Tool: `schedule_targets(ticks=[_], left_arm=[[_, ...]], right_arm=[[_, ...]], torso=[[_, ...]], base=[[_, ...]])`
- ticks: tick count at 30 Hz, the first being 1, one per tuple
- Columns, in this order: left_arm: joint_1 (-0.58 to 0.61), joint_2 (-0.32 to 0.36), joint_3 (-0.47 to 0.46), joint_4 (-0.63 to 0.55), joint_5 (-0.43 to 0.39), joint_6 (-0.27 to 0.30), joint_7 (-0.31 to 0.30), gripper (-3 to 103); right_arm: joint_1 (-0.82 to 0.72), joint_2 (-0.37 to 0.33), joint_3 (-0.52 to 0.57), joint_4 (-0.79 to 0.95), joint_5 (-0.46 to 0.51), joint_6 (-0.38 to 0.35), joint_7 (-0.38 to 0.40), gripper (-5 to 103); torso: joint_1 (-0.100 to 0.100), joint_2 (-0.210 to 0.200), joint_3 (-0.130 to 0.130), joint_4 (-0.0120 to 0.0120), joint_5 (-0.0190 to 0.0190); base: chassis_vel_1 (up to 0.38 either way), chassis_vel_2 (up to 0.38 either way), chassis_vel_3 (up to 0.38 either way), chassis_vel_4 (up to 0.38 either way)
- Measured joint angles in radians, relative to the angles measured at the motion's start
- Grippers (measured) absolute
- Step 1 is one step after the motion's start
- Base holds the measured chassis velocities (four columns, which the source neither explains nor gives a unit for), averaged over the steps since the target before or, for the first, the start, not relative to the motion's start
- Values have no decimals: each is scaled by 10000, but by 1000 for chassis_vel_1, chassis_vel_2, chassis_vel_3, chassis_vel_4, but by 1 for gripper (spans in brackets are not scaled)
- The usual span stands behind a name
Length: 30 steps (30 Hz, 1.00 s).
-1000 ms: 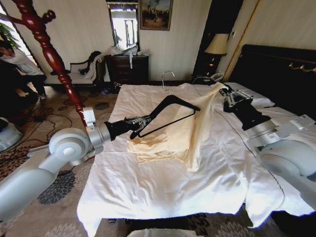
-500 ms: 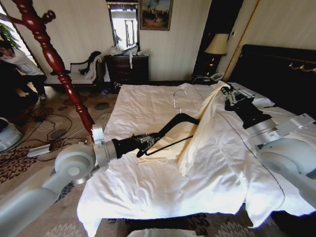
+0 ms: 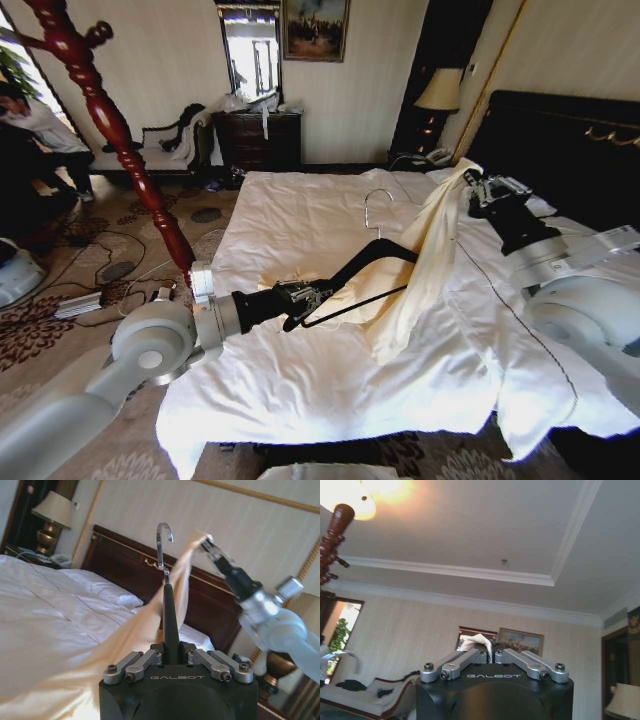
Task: Pick up the clothes from the bed and hang them on the clothes hanger.
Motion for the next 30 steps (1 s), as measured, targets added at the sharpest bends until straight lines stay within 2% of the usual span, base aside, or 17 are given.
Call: schedule_targets(ticks=[7, 13, 17, 19, 21, 23, 30], left_arm=[[-714, -729, 283, 1105, 138, -21, 12, 16], [-1255, -1185, 352, 1962, 264, -60, 24, 16], [-1564, -1493, 387, 2335, 267, -73, 23, 16], [-1749, -1673, 435, 2503, 268, -76, 24, 10], [-1849, -1766, 459, 2597, 268, -75, 23, 10], [-2016, -1881, 475, 2714, 269, -76, 22, 2], [-1737, -1721, 485, 2701, 446, -55, 69, 0]], right_arm=[[-267, 235, -261, 268, 104, 753, -952, 2], [-437, 376, -557, 421, 135, 1121, -1528, 2], [-686, 393, -578, 547, 95, 1177, -1734, 2], [-798, 400, -589, 604, 51, 1179, -1823, 2], [-859, 412, -602, 623, 9, 1178, -1871, 2], [-926, 471, -621, 638, -74, 1179, -1920, 2], [-1070, 668, -632, 587, -252, 1156, -1929, 2]], torso=[[0, -1, 1, 1, -1], [1, -1, 0, 1, 1], [0, -1, 1, 0, -1], [0, -2, 0, -1, 0], [1, -2, 0, -1, 0], [1, -2, 1, -1, 0], [1, -1, 0, 1, -1]], base=[[0, 0, 0, 0], [0, 0, 0, 0], [0, 0, 0, 0], [0, 0, 0, 0], [0, 0, 0, 0], [0, 0, 0, 0], [0, 0, 0, 0]])
